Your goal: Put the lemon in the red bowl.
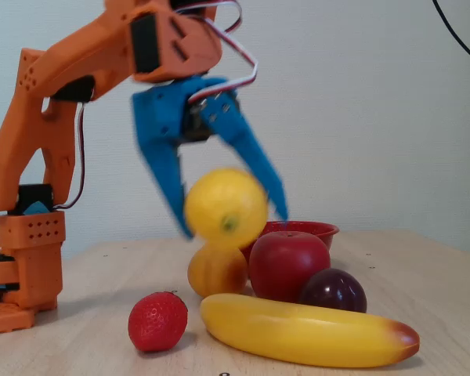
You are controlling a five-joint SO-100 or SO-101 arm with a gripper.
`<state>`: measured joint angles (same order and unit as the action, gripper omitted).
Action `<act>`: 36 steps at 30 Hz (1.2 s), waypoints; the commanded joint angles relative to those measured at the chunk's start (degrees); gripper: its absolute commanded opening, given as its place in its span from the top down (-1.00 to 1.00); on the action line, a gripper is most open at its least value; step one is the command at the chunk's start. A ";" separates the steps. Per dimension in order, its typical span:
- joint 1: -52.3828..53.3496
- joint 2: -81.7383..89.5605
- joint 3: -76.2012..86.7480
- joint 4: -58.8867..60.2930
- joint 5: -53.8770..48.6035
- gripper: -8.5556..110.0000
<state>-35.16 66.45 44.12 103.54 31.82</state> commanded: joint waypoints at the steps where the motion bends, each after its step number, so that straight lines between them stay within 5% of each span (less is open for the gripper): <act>1: 6.59 12.57 -1.05 5.19 -4.92 0.85; 22: 51.86 29.44 6.94 2.99 -26.72 0.85; 36: 66.62 28.21 32.87 -32.17 -18.98 0.85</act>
<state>29.62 90.09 78.40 74.44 9.93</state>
